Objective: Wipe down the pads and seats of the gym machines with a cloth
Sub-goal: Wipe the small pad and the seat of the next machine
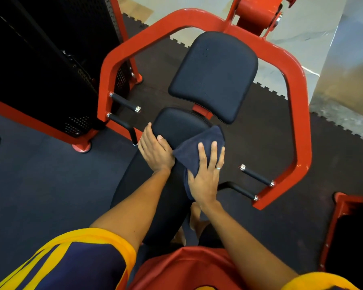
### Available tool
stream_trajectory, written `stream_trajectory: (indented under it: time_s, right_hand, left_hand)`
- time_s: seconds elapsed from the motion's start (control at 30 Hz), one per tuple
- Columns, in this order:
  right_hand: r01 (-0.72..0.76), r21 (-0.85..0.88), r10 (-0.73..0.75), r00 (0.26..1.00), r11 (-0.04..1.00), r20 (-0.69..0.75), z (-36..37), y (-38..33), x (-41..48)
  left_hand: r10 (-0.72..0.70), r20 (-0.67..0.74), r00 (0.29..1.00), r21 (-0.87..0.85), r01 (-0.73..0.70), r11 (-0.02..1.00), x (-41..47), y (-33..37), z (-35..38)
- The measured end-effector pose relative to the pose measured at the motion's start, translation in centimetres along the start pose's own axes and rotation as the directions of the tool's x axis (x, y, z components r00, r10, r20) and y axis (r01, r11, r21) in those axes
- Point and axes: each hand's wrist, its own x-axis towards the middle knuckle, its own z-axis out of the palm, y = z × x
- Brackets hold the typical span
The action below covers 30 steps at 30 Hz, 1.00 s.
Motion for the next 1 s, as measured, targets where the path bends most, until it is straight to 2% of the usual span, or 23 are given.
stream_trajectory:
  time_s: [0.13,0.2,0.27,0.37,0.57,0.7,0.8,1.0]
  right_hand:
    - [-0.192,0.277,0.205,0.979,0.942,-0.020,-1.2,-0.5,2.6]
    - [-0.237,0.344,0.267,0.963,0.909,-0.044,-1.8,-0.6,4.1]
    - [-0.236,0.334,0.275,0.958,0.913,-0.075,-1.9,-0.8,4.1]
    - [-0.274,0.336,0.299,0.954,0.901,-0.024,-1.0,-0.5,1.8]
    - [-0.329,0.492,0.328,0.940,0.806,0.093,-3.9,1.4,0.1]
    - [-0.291,0.525,0.339,0.941,0.800,0.005,-7.5,2.3,1.6]
    - [-0.270,0.514,0.340,0.939,0.814,-0.046,-9.2,2.2,4.4]
    - [-0.208,0.470,0.269,0.961,0.858,-0.065,-9.7,0.7,10.2]
  left_hand:
    - [0.021,-0.012,1.000,0.001,-0.021,1.000,-0.1,0.0,0.0]
    - [0.033,-0.020,0.999,0.002,-0.033,0.999,-0.1,-0.1,0.1]
    - [0.036,-0.026,0.999,0.001,-0.036,0.999,-0.1,0.0,0.3]
    - [0.031,-0.030,0.999,0.001,-0.031,1.000,-0.1,0.0,0.2]
    - [0.009,0.034,0.999,0.015,-0.010,1.000,0.0,0.2,-0.5]
    - [0.000,0.143,0.990,-0.044,0.006,0.999,0.3,0.3,-1.9]
    - [0.045,0.164,0.985,-0.077,-0.032,0.997,1.3,1.7,-2.4]
    - [0.249,0.135,0.959,-0.175,-0.225,0.959,4.0,9.6,-2.0]
